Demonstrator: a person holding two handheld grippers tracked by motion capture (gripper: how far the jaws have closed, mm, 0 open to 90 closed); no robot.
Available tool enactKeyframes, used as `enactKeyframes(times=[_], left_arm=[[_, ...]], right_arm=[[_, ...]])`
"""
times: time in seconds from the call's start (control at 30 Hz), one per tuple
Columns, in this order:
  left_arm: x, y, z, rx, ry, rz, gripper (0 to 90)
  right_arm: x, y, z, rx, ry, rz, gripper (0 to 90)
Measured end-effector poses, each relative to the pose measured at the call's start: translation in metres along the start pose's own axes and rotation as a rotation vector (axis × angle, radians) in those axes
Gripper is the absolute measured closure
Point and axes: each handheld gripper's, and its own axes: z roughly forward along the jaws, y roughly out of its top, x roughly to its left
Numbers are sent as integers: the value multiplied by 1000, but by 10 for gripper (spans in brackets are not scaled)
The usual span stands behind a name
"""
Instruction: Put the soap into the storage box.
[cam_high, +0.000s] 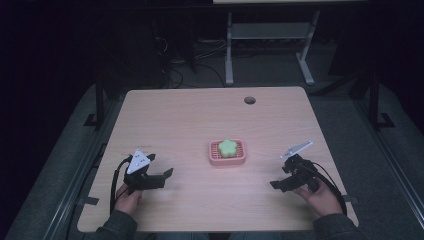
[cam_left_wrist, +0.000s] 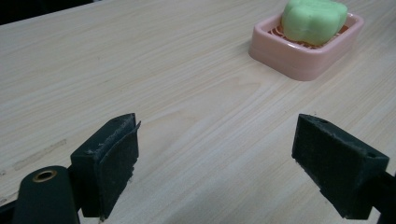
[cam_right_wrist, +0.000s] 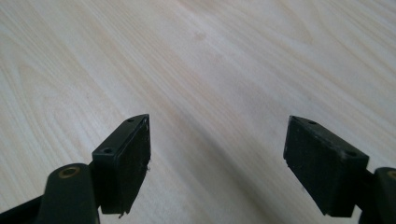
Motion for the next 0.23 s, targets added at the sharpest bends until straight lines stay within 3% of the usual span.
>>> enactKeyframes(times=[0.23], left_arm=[[1, -1, 3, 13, 4, -7, 143]], right_arm=[[15, -33, -6, -89, -48, 17, 195]])
